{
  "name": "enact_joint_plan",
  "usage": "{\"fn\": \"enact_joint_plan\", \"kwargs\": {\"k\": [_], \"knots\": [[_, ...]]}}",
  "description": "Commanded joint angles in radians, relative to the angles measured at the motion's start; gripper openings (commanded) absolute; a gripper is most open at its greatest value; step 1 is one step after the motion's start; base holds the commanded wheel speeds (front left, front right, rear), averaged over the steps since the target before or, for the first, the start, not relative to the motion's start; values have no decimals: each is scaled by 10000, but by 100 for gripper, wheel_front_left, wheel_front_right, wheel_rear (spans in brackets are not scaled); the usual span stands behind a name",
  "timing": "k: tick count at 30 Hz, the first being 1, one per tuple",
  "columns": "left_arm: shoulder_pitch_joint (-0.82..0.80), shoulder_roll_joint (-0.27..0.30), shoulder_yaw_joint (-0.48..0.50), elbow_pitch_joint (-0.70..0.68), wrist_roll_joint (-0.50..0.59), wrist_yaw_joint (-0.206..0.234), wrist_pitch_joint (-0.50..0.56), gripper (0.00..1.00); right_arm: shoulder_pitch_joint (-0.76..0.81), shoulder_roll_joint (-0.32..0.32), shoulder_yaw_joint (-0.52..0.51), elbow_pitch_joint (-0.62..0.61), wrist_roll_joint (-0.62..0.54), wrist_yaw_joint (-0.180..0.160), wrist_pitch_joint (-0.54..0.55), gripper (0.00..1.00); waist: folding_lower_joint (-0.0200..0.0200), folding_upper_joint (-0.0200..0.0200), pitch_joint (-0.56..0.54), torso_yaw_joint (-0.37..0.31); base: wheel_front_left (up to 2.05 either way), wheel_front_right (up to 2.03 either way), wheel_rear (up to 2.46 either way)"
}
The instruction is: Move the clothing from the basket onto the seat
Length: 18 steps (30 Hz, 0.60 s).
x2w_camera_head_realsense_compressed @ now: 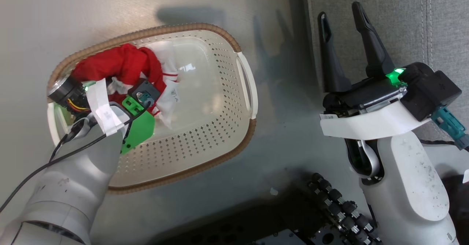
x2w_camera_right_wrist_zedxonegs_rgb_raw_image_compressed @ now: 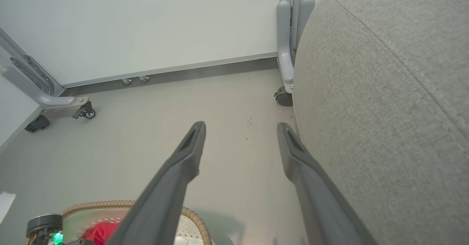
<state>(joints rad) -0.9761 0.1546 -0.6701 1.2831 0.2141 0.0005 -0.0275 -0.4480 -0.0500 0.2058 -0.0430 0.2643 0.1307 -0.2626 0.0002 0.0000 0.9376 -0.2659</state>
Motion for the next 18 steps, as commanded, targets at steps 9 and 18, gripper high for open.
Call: {"fn": "enact_joint_plan", "kwargs": {"k": [9,18], "knots": [[-128,579,-151,69,-83,-289,507,0,-250,-13,94,-131,262,1,-33,100,-2,0,407,-508,0,0,0],[130,626,-110,64,-435,-272,2,0,-254,-14,-43,1,236,1,-33,100,-2,0,85,-478,0,0,0]]}}
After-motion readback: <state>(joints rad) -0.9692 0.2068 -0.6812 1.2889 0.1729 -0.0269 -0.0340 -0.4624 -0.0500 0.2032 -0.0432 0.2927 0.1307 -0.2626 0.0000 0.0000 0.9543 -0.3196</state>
